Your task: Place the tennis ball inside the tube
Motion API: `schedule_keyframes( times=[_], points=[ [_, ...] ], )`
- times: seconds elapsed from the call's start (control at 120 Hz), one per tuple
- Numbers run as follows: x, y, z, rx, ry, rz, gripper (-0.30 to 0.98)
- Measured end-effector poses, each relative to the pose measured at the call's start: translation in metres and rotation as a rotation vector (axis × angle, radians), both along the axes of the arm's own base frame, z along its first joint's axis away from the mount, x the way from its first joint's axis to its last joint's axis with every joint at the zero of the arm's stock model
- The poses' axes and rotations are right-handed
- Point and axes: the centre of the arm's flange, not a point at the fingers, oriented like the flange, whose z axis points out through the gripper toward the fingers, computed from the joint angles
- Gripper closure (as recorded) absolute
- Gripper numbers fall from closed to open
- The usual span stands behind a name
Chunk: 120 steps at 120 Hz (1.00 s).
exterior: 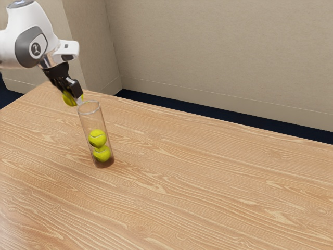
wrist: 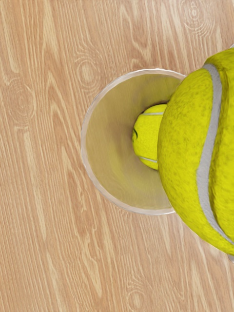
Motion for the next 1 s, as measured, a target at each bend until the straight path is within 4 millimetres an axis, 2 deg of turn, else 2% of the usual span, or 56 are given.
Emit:
schedule_keyframes(
  times=[0.108,0.417,0.617,0.733,0.767,0.808,0.925,1.0],
  points=[
    [0.009,-0.009,-0.006,-0.003,0.020,0.019,0.27],
    [0.034,-0.013,-0.019,-0.026,0.033,0.102,0.26],
    [0.038,-0.003,-0.025,-0.043,0.037,0.164,0.11],
    [0.035,-0.006,-0.023,-0.048,0.056,0.180,0.06],
    [0.035,-0.012,-0.018,-0.049,0.063,0.175,0.05],
    [0.037,-0.024,-0.003,-0.047,0.061,0.159,0.04],
    [0.044,-0.079,0.049,-0.041,0.040,0.071,0.03],
    [0.041,-0.108,0.072,-0.039,0.037,0.023,0.02]
  ],
)
